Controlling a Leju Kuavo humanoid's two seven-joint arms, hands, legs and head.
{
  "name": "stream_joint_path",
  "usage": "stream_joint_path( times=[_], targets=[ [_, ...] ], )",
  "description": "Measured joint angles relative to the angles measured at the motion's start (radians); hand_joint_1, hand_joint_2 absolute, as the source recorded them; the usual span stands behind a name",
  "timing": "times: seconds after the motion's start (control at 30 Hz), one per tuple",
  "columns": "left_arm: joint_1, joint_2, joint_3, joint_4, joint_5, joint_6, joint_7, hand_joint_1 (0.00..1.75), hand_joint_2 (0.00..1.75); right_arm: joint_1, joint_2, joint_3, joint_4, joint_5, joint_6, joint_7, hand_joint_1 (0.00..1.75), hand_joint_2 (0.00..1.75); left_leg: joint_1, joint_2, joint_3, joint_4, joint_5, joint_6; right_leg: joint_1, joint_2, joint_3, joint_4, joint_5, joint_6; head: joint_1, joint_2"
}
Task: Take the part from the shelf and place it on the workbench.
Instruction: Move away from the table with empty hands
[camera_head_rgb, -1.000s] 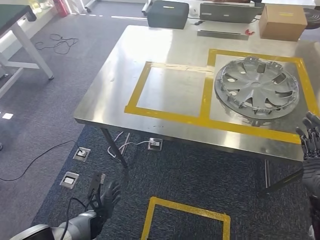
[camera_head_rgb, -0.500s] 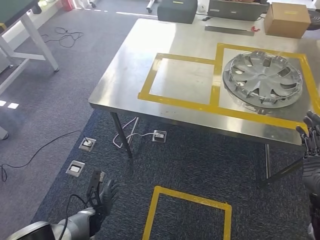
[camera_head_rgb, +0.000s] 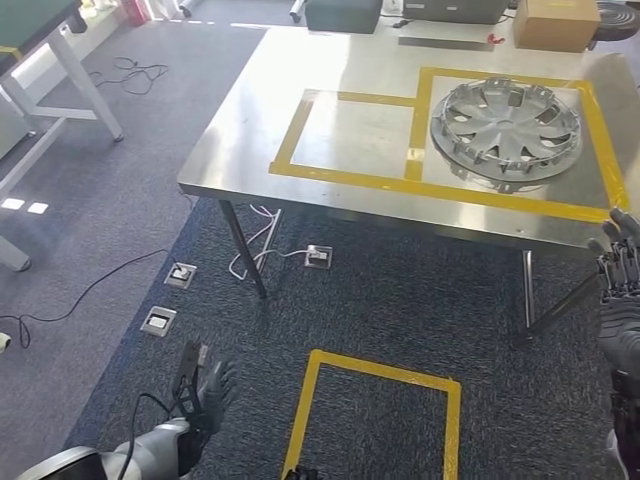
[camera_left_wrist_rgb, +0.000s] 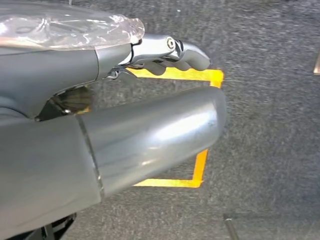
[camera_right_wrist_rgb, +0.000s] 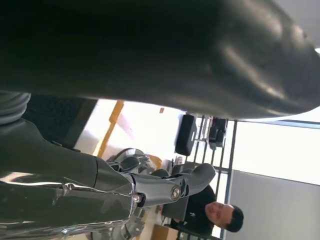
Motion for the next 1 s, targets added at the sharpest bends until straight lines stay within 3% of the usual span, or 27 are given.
stream_joint_path(
  times=[0.07, 0.13, 0.2, 0.27, 0.3, 0.33, 0.43, 0.47, 0.5, 0.53, 0.6, 0.67, 0.7, 0.77, 0.8, 0.87, 0.93, 0.97, 1.0],
  targets=[
    [-0.002, 0.001, 0.0, 0.0, 0.001, 0.0, 0.0, 0.0, 0.0, -0.001, 0.002, 0.0, 0.003, 0.001, 0.0, 0.0, 0.0, 0.0, -0.001, -0.001, 0.105, -0.139, 0.049, 0.009, 0.001, 0.001, -0.025, 0.005, 0.018, 0.004, -0.002, 0.0],
    [-0.005, 0.003, 0.0, 0.0, 0.001, -0.001, 0.0, 0.0, 0.0, -0.003, 0.003, 0.0, 0.004, 0.001, 0.0, -0.001, 0.0, 0.0, -0.005, -0.002, 0.197, -0.28, 0.048, 0.02, 0.002, 0.002, -0.037, 0.008, 0.033, 0.013, -0.003, 0.0],
    [-0.006, 0.005, 0.0, 0.0, 0.002, -0.001, -0.001, 0.0, 0.0, -0.006, 0.004, 0.001, 0.006, 0.001, 0.0, -0.001, 0.0, 0.0, -0.011, -0.003, 0.221, -0.326, 0.046, 0.028, 0.0, 0.002, -0.037, 0.005, 0.048, 0.024, -0.005, 0.0],
    [-0.008, 0.005, 0.0, 0.0, 0.003, -0.001, -0.002, 0.0, 0.0, -0.009, 0.005, 0.002, 0.008, 0.001, 0.0, -0.002, 0.0, 0.0, -0.009, -0.001, 0.21, -0.331, 0.063, 0.04, -0.001, 0.003, -0.044, 0.01, 0.046, 0.036, -0.005, 0.0],
    [-0.01, 0.005, 0.0, 0.0, 0.003, -0.001, -0.002, 0.0, 0.0, -0.01, 0.005, 0.002, 0.009, 0.002, 0.0, -0.002, 0.0, 0.0, -0.007, 0.001, 0.203, -0.335, 0.072, 0.047, -0.001, 0.004, -0.053, 0.028, 0.025, 0.041, -0.002, 0.0],
    [-0.01, 0.005, 0.0, 0.0, 0.004, -0.002, -0.002, 0.0, 0.0, -0.01, 0.005, 0.001, 0.01, 0.002, 0.0, -0.002, 0.0, 0.0, -0.005, 0.003, 0.192, -0.339, 0.084, 0.054, -0.001, 0.005, -0.068, 0.068, -0.017, 0.045, 0.003, 0.0],
    [-0.009, 0.004, 0.0, 0.0, 0.003, -0.001, -0.003, 0.0, 0.0, -0.01, 0.005, 0.001, 0.014, 0.002, -0.001, -0.002, 0.0, 0.0, -0.007, 0.005, 0.153, -0.337, 0.116, 0.062, -0.006, 0.005, -0.114, 0.27, -0.165, 0.055, 0.013, 0.0],
    [-0.008, 0.004, 0.0, 0.0, 0.003, -0.001, -0.003, 0.0, 0.0, -0.009, 0.005, 0.001, 0.016, 0.002, -0.001, -0.002, 0.0, 0.0, -0.008, 0.005, 0.14, -0.336, 0.126, 0.061, -0.007, 0.005, -0.117, 0.32, -0.18, 0.058, 0.014, 0.0],
    [-0.008, 0.004, 0.0, 0.0, 0.003, -0.001, -0.003, 0.0, 0.0, -0.009, 0.005, 0.001, 0.018, 0.002, -0.002, -0.002, 0.0, 0.0, -0.008, 0.005, 0.126, -0.335, 0.136, 0.06, -0.007, 0.005, -0.106, 0.338, -0.17, 0.059, 0.015, 0.0],
    [-0.007, 0.004, 0.0, 0.0, 0.003, -0.001, -0.003, 0.0, 0.0, -0.009, 0.005, 0.002, 0.02, 0.002, -0.002, -0.002, 0.0, 0.0, -0.009, 0.006, 0.112, -0.333, 0.146, 0.058, -0.008, 0.005, -0.084, 0.331, -0.147, 0.059, 0.015, 0.0],
    [-0.007, 0.004, 0.0, 0.0, 0.002, -0.001, -0.003, 0.0, 0.0, -0.01, 0.005, 0.002, 0.021, 0.003, -0.002, -0.002, 0.0, 0.0, -0.008, 0.005, 0.085, -0.326, 0.164, 0.052, -0.007, 0.005, 0.013, 0.197, -0.091, 0.056, 0.016, 0.0],
    [-0.007, 0.004, 0.0, 0.0, 0.001, -0.001, -0.003, 0.0, 0.0, -0.011, 0.005, 0.002, 0.022, 0.003, -0.002, -0.003, 0.0, 0.0, -0.01, 0.005, 0.067, -0.32, 0.18, 0.044, -0.004, 0.007, 0.108, 0.045, -0.091, 0.049, 0.014, 0.0],
    [-0.007, 0.004, 0.0, 0.0, 0.001, -0.001, -0.003, 0.0, 0.0, -0.012, 0.005, 0.002, 0.022, 0.003, -0.002, -0.004, 0.0, 0.0, -0.01, 0.005, 0.065, -0.32, 0.187, 0.039, -0.001, 0.008, 0.123, 0.007, -0.104, 0.042, 0.014, 0.0],
    [-0.008, 0.005, 0.0, 0.0, 0.001, -0.001, -0.002, 0.0, 0.0, -0.014, 0.005, 0.002, 0.022, -0.001, -0.001, -0.005, 0.0, 0.0, -0.009, 0.004, 0.064, -0.323, 0.2, 0.027, 0.003, 0.01, 0.122, -0.013, -0.102, 0.026, 0.012, 0.0],
    [-0.007, 0.005, 0.0, 0.0, 0.001, -0.001, -0.002, 0.0, 0.0, -0.015, 0.005, 0.002, 0.022, -0.003, 0.0, -0.006, 0.0, 0.0, -0.007, 0.003, 0.059, -0.317, 0.194, 0.021, 0.002, 0.008, 0.114, -0.016, -0.095, 0.017, 0.013, 0.0],
    [-0.007, 0.006, 0.0, 0.0, 0.001, -0.001, -0.002, 0.0, 0.0, -0.015, 0.005, 0.003, 0.022, -0.008, 0.004, -0.006, 0.0, 0.0, -0.004, 0.001, 0.034, -0.259, 0.131, 0.008, -0.002, 0.004, 0.103, -0.019, -0.077, 0.001, 0.01, 0.0],
    [-0.006, 0.006, 0.0, 0.0, 0.003, 0.0, -0.003, 0.0, 0.0, -0.015, 0.006, 0.005, 0.022, -0.012, 0.008, -0.006, 0.0, 0.0, 0.002, 0.0, -0.013, -0.127, 0.029, -0.004, -0.003, 0.003, 0.087, -0.019, -0.058, -0.005, 0.007, 0.0],
    [-0.005, 0.007, 0.0, 0.0, 0.004, 0.0, -0.004, 0.0, 0.0, -0.014, 0.007, 0.005, 0.022, -0.014, 0.009, -0.006, 0.0, 0.0, 0.005, 0.0, -0.035, -0.055, -0.005, -0.009, -0.003, 0.004, 0.078, -0.018, -0.049, -0.004, 0.005, 0.0],
    [-0.003, 0.007, 0.0, 0.0, 0.005, 0.001, -0.004, 0.0, 0.0, -0.013, 0.007, 0.006, 0.023, -0.016, 0.01, -0.006, 0.0, 0.0, 0.007, 0.0, -0.047, -0.002, -0.02, -0.013, -0.003, 0.005, 0.066, -0.016, -0.041, -0.003, 0.004, 0.0]
  ],
)
